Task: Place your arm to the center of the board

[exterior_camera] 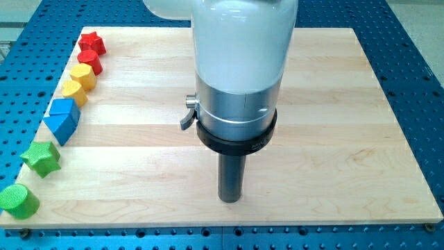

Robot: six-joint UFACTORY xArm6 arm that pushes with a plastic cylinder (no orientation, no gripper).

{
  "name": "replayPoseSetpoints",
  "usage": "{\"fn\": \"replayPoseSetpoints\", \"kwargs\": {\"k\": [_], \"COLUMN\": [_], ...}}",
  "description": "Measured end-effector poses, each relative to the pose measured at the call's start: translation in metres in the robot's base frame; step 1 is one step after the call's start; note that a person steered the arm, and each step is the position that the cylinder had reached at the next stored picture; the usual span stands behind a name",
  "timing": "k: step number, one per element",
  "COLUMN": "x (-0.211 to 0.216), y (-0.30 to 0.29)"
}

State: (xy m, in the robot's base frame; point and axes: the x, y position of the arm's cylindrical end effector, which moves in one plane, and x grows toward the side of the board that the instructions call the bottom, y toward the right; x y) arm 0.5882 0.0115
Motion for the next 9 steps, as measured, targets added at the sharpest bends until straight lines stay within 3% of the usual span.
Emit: {"fn": "replayPoseSetpoints", "kwargs": {"k": [4,5,9], "x": [0.004,0.030,0.028], "y": [-0.007,-0.016,-0.036]}}
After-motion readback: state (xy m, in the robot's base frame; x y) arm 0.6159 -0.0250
